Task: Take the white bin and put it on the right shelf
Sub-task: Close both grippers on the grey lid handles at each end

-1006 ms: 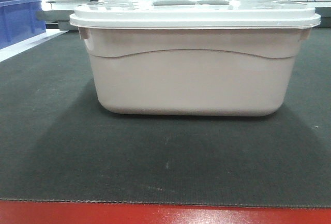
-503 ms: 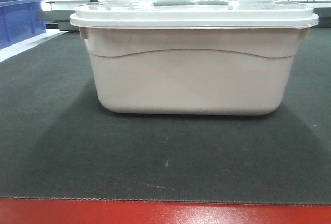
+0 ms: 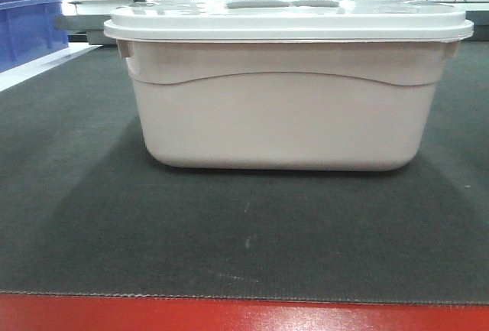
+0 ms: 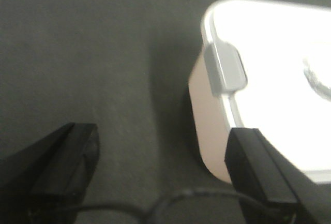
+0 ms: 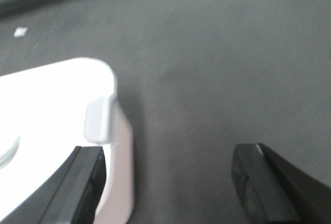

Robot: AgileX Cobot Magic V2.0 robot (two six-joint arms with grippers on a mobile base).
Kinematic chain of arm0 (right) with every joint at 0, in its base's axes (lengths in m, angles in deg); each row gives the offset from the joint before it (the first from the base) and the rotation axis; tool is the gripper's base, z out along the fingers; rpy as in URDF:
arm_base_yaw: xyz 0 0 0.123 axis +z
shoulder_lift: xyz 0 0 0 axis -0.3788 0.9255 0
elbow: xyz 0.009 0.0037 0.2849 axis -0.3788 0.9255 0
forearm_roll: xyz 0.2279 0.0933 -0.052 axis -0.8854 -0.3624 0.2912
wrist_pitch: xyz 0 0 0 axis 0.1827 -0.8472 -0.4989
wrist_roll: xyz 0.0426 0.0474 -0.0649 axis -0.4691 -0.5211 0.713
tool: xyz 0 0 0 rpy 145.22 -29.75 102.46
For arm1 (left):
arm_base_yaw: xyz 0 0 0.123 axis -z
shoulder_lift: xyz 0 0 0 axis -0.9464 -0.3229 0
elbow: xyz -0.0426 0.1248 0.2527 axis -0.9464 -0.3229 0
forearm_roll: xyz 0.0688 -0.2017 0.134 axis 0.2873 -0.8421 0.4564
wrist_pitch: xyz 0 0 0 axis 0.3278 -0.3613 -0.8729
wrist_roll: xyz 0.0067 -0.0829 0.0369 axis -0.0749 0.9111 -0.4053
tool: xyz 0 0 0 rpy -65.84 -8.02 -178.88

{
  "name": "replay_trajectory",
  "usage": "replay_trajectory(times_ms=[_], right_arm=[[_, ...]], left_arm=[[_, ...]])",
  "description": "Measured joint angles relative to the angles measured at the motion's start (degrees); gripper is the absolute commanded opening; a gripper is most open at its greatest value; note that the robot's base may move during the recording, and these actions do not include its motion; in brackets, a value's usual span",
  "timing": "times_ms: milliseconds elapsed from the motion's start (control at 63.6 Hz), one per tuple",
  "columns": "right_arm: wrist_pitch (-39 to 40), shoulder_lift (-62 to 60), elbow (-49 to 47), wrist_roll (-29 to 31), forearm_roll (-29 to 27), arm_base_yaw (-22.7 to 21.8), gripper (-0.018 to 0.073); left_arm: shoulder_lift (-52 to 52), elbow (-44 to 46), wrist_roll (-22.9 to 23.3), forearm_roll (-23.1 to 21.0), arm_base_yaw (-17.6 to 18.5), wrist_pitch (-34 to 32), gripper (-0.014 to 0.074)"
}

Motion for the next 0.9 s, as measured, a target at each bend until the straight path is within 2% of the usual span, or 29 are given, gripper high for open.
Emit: replay_trajectory(times_ms=[141,299,471,597,660,723,896], right_arm=[[-10.92,7.73,-8.75,0.99,-6.62,0.00,0.0603],[-21.86,16.60,-17.18,5.41,-13.18,-0.22,0.0603],[-29.26,24.27,-22.13,13.78,-24.73,-4.08,0.0603],[-34.06,28.39,-22.84,22.83,-38.26,-10.59,0.0603],[-35.36,30.42,-22.84,26.56,-43.43,-13.69,0.0603],[-35.49,32.62,-22.84,29.60,-46.96,-16.25,0.0603],[-35.26,38.42,-22.92,33.84,-49.49,-18.39,0.0603]], left_arm=[[-9.72,10.86,-5.13,-6.60,0.00,10.94,0.0433],[-18.86,20.31,-13.18,-19.72,-1.72,19.45,0.0432],[-25.31,24.24,-22.86,-36.01,-8.53,26.11,0.0431],[-29.24,24.47,-28.27,-46.76,-14.20,29.93,0.0431],[-31.02,24.41,-29.98,-49.74,-15.91,30.72,0.0431],[-32.63,24.50,-30.97,-50.86,-16.57,30.96,0.0431],[-37.17,24.50,-32.53,-51.62,-15.83,31.59,0.0431]])
